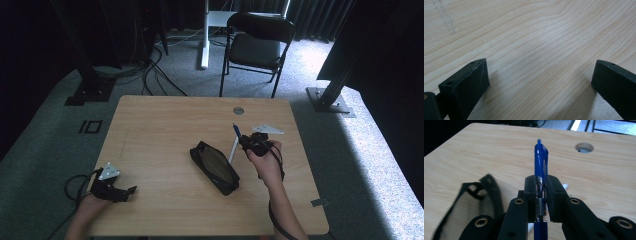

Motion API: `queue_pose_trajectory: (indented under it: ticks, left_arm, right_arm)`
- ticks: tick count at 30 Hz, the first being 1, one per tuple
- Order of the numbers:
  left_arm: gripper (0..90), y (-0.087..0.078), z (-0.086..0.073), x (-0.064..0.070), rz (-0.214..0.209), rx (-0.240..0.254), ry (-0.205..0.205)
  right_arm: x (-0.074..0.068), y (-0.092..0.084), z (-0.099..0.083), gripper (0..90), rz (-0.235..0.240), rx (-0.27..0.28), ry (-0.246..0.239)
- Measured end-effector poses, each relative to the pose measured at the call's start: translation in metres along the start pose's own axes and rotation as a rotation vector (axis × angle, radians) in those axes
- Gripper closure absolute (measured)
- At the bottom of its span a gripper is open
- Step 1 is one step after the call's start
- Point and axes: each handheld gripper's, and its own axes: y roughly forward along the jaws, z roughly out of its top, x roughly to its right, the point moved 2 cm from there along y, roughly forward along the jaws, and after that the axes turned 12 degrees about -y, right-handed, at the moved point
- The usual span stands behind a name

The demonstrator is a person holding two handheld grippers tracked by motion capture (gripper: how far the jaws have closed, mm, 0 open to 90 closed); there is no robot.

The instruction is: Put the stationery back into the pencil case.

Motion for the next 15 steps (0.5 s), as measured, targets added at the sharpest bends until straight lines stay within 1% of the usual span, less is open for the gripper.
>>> queue_pose_trajectory:
  ticks: [1, 3, 4, 6, 7, 10, 12, 13, 14, 15]
  left_arm:
    - [1.6, 0.000, 0.000, 0.000, 0.000, 0.000, 0.000]
    - [1.6, 0.000, 0.000, 0.000, 0.000, 0.000, 0.001]
    - [1.6, 0.000, 0.000, 0.000, -0.001, 0.001, 0.001]
    - [1.6, 0.000, 0.000, 0.000, 0.000, 0.000, 0.001]
    - [1.6, 0.000, 0.000, 0.000, 0.000, 0.000, 0.001]
    - [1.6, 0.000, 0.000, 0.000, 0.000, 0.000, 0.001]
    - [1.6, 0.000, 0.000, 0.000, 0.000, 0.000, 0.001]
    - [1.6, 0.000, 0.000, 0.000, 0.000, 0.000, 0.002]
    - [1.6, 0.000, 0.000, 0.000, 0.000, -0.001, 0.002]
    - [1.6, 0.000, 0.000, 0.000, 0.000, -0.001, 0.003]
  right_arm:
    - [0.000, 0.000, 0.000, 79.4, 0.000, 0.000, 0.000]
    - [-0.008, -0.001, 0.004, 79.5, 0.015, 0.009, -0.006]
    - [-0.014, -0.001, 0.007, 79.5, 0.032, 0.012, -0.017]
    - [-0.017, -0.001, 0.008, 79.4, 0.038, 0.014, -0.020]
    - [-0.025, -0.001, 0.012, 79.4, 0.052, 0.016, -0.033]
    - [-0.035, 0.000, 0.014, 79.5, 0.078, 0.015, -0.052]
    - [-0.044, 0.002, 0.015, 79.5, 0.107, 0.016, -0.058]
    - [-0.044, 0.002, 0.015, 79.5, 0.107, 0.016, -0.058]
    - [-0.053, 0.005, 0.015, 79.5, 0.125, 0.008, -0.074]
    - [-0.056, 0.005, 0.015, 79.5, 0.134, 0.009, -0.075]
